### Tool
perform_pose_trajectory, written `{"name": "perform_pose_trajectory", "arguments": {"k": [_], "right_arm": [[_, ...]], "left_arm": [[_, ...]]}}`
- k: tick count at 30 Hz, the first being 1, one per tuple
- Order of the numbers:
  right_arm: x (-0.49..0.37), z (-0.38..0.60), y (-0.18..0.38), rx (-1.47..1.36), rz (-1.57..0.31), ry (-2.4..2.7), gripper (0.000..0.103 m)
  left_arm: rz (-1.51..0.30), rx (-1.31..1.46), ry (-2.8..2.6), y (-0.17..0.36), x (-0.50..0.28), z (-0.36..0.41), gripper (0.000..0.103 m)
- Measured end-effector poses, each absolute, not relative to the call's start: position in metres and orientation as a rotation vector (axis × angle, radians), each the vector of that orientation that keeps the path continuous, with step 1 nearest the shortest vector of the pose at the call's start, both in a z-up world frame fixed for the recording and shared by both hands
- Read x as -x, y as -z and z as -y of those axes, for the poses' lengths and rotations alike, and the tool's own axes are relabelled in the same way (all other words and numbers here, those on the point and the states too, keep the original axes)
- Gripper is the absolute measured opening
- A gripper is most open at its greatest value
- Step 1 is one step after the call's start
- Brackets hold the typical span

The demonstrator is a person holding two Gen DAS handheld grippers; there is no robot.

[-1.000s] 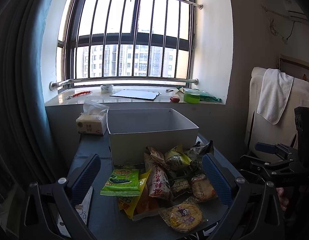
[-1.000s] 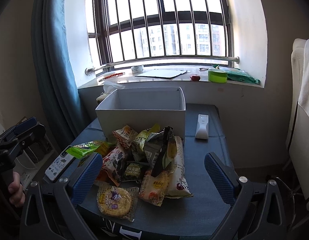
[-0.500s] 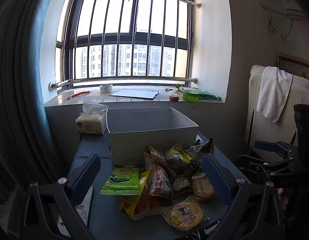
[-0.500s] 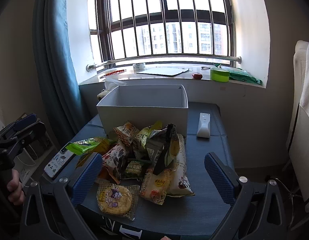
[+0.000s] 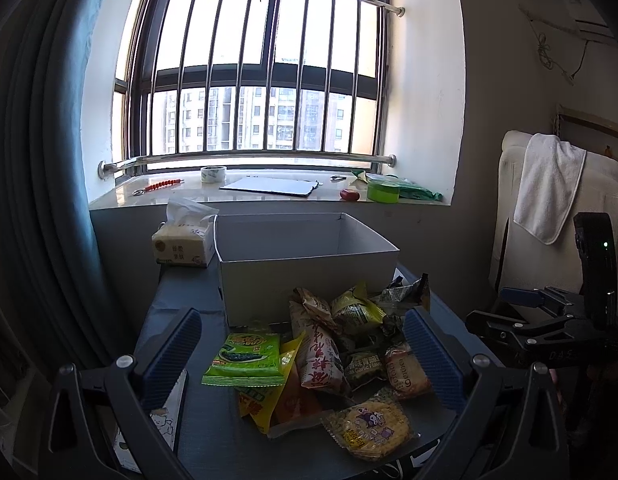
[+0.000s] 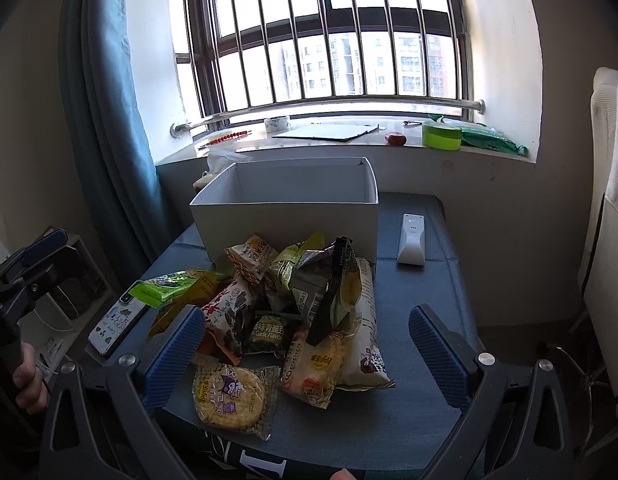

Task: Organize snacks
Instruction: 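Grasp the grey snack bag with the right tool while the left tool grasps the green seaweed pack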

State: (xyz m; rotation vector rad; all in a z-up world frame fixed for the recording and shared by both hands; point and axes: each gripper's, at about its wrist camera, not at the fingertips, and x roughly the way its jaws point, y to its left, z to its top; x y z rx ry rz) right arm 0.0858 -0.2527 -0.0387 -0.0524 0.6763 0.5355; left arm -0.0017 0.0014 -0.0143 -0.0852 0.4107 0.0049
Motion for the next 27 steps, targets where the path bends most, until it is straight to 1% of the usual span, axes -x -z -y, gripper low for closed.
{"name": "perform_pose_trajectory", "arguments": {"k": [4, 12, 13, 14, 15, 17, 19, 24, 27], "right_arm": [[-0.111, 0.252, 0.057, -0.012, -0.718, -0.522, 0.103], [-0.173, 0.219, 0.103, 0.04, -0.805, -0.483, 0.103], [-0.179, 0.215, 0.107, 0.05, -0.815, -0.471, 0.1], [-0.183, 0.211, 0.111, 0.062, -0.822, -0.471, 0.094], [-0.185, 0.207, 0.115, 0.081, -0.832, -0.479, 0.073], [-0.185, 0.205, 0.115, 0.095, -0.812, -0.473, 0.065], [-0.184, 0.212, 0.113, 0.054, -0.824, -0.49, 0.054], [-0.169, 0.232, 0.095, -0.011, -0.767, -0.508, 0.053], [-0.161, 0.243, 0.082, -0.061, -0.723, -0.541, 0.052]], "left_arm": [[-0.425, 0.102, -0.006, 0.023, 0.0, -0.007, 0.103], [-0.486, 0.137, -0.023, 0.045, -0.011, -0.022, 0.103], [-0.503, 0.144, -0.027, 0.049, -0.015, -0.024, 0.103], [-0.518, 0.15, -0.031, 0.053, -0.018, -0.026, 0.103], [-0.533, 0.155, -0.033, 0.057, -0.022, -0.028, 0.103], [-0.561, 0.161, -0.041, 0.066, -0.029, -0.033, 0.103], [-0.585, 0.168, -0.051, 0.073, -0.036, -0.037, 0.103], [-0.641, 0.167, -0.058, 0.087, -0.058, -0.049, 0.103], [-0.717, 0.156, -0.044, 0.097, -0.081, -0.054, 0.103]]}}
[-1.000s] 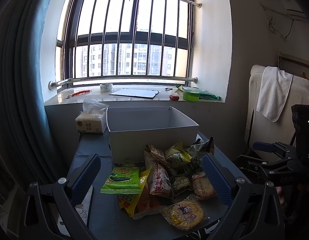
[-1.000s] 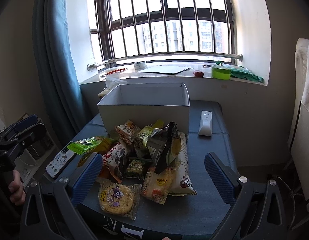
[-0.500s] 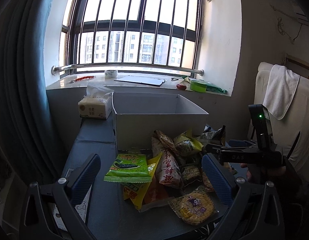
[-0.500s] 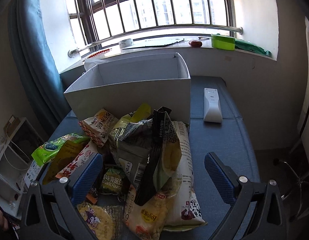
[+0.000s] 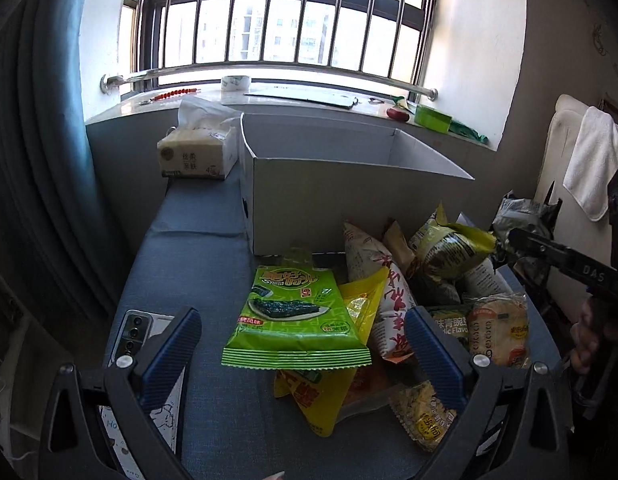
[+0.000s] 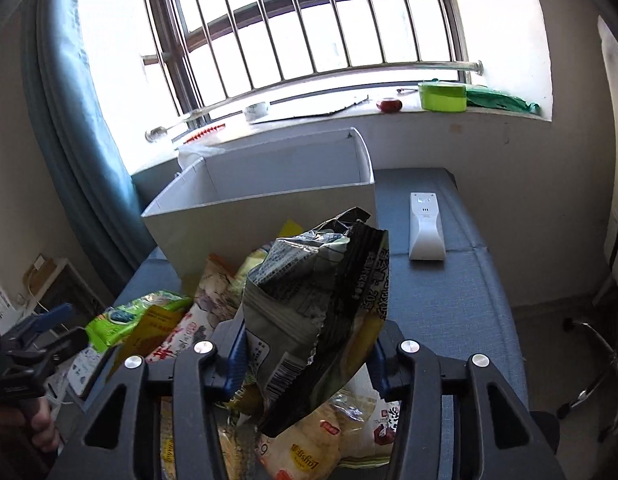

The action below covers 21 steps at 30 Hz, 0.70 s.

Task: Organize snacks
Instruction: 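Grasp the grey snack bag with the right tool while the left tool grasps the green seaweed pack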

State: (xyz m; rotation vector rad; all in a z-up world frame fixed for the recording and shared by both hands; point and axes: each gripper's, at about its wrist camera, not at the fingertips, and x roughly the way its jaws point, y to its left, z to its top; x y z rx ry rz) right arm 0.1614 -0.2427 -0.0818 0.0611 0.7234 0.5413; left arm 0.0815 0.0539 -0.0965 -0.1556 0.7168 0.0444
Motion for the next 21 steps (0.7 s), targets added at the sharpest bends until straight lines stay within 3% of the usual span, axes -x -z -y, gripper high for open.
{"name": "perform_pose_trajectory", "arguments": {"k": [10, 12, 13, 16, 21], "right_arm": [[-0.147, 0.238, 0.064, -0.048, -0.67, -0.589, 0.052], [-0.146, 0.237, 0.065, -0.043, -0.672, -0.59, 0.052], [-0.146, 0.238, 0.066, -0.043, -0.674, -0.587, 0.052], [-0.145, 0.242, 0.068, -0.053, -0.68, -0.589, 0.052], [-0.147, 0.249, 0.068, -0.081, -0.677, -0.588, 0.052]], "left_arm": [[-1.042, 0.108, -0.053, 0.127, -0.17, -0.055, 0.101], [-1.103, 0.121, -0.04, 0.139, -0.179, -0.054, 0.084], [-1.102, 0.13, -0.017, 0.141, -0.18, -0.053, 0.07], [-1.058, 0.101, -0.015, 0.135, -0.172, -0.05, 0.064], [-0.884, 0.104, 0.015, 0.104, -0.136, -0.051, 0.063]]}}
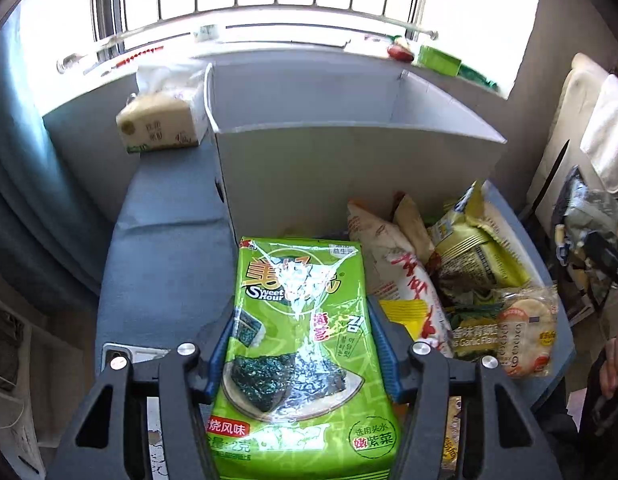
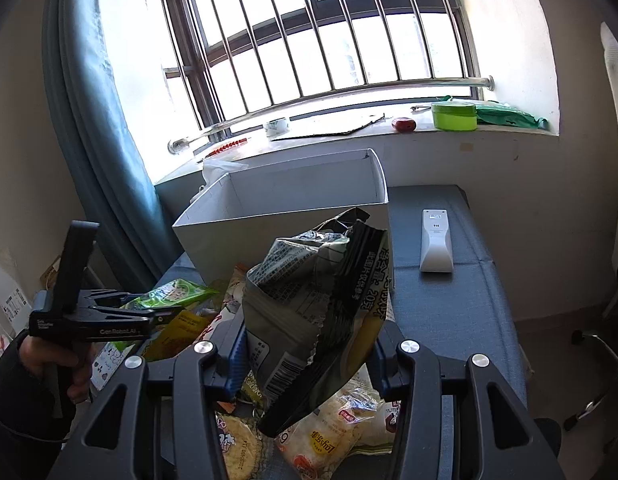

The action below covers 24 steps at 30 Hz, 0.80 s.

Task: Organize snacks
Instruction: 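Grasp the grey snack bag with the right tool while the left tool grasps the green seaweed pack, then carry both packs over the white box and open both tools to drop them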

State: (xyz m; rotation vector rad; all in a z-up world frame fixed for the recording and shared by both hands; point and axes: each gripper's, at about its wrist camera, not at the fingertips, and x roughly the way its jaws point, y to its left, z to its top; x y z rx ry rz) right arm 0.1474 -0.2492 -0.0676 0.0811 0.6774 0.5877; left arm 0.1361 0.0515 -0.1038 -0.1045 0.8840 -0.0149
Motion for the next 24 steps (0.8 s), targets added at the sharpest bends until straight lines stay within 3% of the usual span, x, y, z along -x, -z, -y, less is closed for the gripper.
{"name": "perform_pose_trajectory", "arguments": {"k": [9, 16, 19, 20, 21, 22, 24], "right_arm": [[-0.196, 0.227, 0.035, -0.052, -0.591, -0.585, 0.052], [-0.295, 0.178, 0.018, -0.04, -0.642, -0.618, 0.053], [-0.325, 0.164, 0.025, -0.025, -0.694, -0.676, 0.054], [-0.331, 0.162, 0.028, -0.014, -0.703, -0.656, 0.055], [-0.337, 0.159, 0.031, -0.007, -0.712, -0.63, 0.065], [-0.341, 0.16, 0.034, -0.012, -0.722, -0.612, 0.08], [-0.345, 0.163, 0.035, -0.053, -0.718, -0.609, 0.1]], "left_arm": [[-0.466, 0.176, 0.023, 0.015, -0.146, -0.055, 0.064], [-0.51, 0.224, -0.06, 0.002, -0.267, -0.07, 0.065], [-0.572, 0.327, -0.055, 0.015, -0.3, -0.081, 0.073], [-0.594, 0.352, -0.055, 0.019, -0.307, -0.084, 0.083], [-0.619, 0.371, -0.061, 0.024, -0.31, -0.086, 0.092], [-0.63, 0.388, -0.069, 0.026, -0.312, -0.089, 0.103], [-0.629, 0.405, -0.081, 0.033, -0.307, -0.091, 0.103]]}}
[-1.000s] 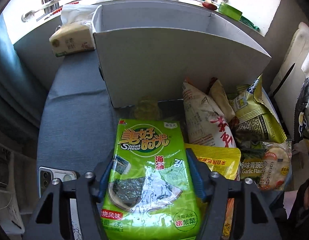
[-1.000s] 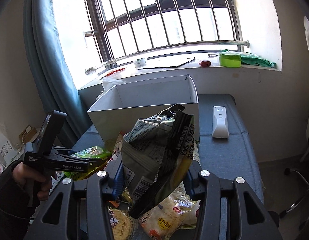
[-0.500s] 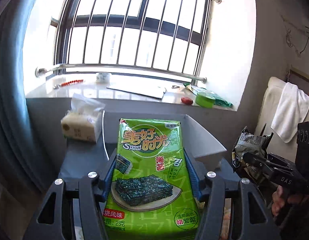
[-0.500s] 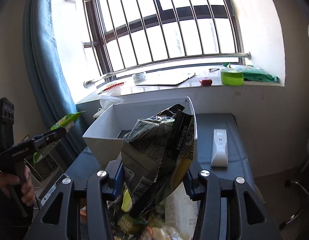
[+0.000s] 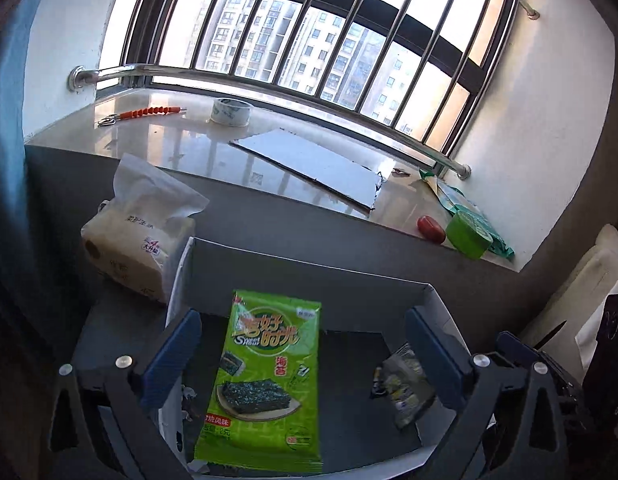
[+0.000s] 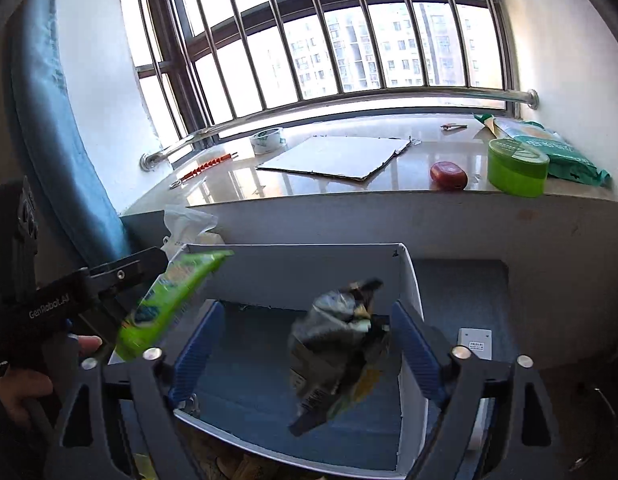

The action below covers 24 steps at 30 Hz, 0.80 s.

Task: Organize snacks
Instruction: 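Carry both packs over the white box and open both tools to drop them, then withdraw both tools from the box back toward the snack pile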

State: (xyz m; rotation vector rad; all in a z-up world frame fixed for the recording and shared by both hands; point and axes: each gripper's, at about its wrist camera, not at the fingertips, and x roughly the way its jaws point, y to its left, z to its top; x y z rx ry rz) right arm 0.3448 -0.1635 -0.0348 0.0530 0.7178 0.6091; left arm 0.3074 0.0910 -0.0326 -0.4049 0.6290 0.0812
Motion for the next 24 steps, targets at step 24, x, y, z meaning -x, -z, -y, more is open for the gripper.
{"name": "perform_pose_trajectory", "arguments": {"k": [24], "right_arm": [[-0.155, 0.231, -0.025, -0.041, -0.413, -0.707, 0.103]], "left_arm": [[-0.278, 0.154, 0.093, -0.025, -0.057, -0.047, 0.103]]}}
